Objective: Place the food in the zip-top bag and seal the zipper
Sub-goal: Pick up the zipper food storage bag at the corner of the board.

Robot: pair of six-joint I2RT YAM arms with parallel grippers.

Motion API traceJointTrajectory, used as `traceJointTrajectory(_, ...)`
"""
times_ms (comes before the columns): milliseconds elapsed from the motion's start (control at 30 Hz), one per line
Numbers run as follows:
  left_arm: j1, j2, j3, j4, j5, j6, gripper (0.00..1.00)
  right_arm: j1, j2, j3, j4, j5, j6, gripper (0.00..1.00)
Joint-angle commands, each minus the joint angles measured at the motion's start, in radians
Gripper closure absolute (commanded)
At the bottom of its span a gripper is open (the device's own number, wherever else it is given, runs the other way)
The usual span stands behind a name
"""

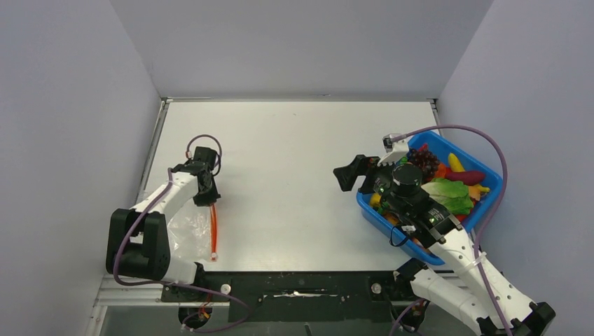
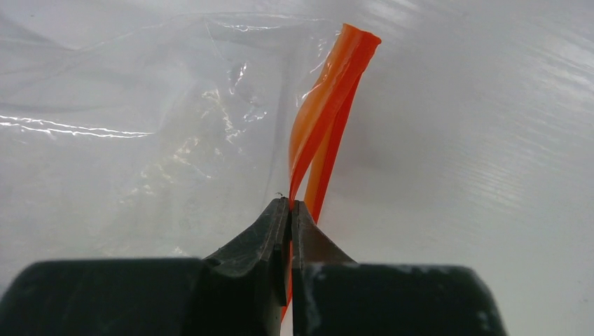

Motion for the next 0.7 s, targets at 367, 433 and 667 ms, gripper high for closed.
traceJointTrajectory(367,-0.06,-0.204,0.09,0.138,0.501,-0.049,1.0,0.005,0.102,0.011,0.064,-0.04,0.16,0.04)
traceJointTrajectory(433,-0.064,-0.234,0.097,0.162,0.554,-0.071,1.0,0.008,0.126,0.008,0.101,-0.087,0.184,0.09)
traceJointTrajectory(667,-0.082,-0.296,0.114,0.256,0.716,-0.158,1.0,0.074,0.219,0.027,0.201,-0.125,0.247,0.36)
